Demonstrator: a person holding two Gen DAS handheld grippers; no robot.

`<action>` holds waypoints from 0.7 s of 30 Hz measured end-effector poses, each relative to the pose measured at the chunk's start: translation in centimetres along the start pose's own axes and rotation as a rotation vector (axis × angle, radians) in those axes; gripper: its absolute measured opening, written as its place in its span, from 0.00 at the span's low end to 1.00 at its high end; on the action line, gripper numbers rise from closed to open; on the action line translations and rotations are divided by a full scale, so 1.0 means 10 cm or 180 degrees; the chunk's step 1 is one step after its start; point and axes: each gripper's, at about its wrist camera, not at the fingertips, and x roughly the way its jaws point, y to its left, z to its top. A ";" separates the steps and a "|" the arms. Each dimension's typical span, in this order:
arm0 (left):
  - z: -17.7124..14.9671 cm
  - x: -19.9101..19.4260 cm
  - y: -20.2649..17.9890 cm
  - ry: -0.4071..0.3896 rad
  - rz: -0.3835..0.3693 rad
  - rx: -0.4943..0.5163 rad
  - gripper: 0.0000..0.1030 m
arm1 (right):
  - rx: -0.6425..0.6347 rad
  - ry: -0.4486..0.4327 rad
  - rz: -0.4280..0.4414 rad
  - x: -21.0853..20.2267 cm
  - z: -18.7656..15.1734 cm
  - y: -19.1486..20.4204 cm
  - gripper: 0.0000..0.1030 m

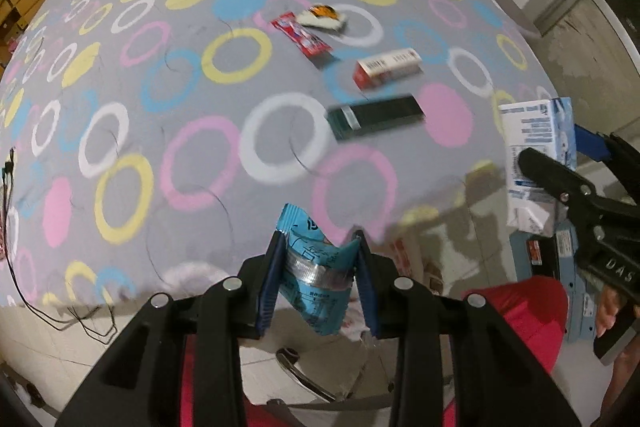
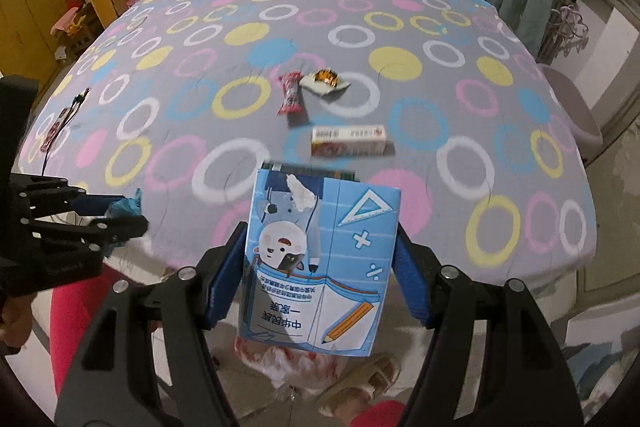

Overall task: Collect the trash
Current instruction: 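Carry the teal wrapper and blue carton over the white plastic bag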

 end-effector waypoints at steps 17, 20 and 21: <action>-0.90 0.47 -0.46 0.0167 -0.0142 0.0035 0.33 | 0.0261 0.0036 -0.0046 -0.01 -1.09 0.11 0.65; -0.96 0.58 -0.49 0.0183 -0.0157 0.0037 0.33 | 0.0276 0.0046 -0.0061 0.05 -1.17 0.15 0.65; -0.98 0.61 -0.51 0.0172 -0.0134 0.0037 0.33 | 0.0284 0.0054 -0.0058 0.07 -1.19 0.15 0.65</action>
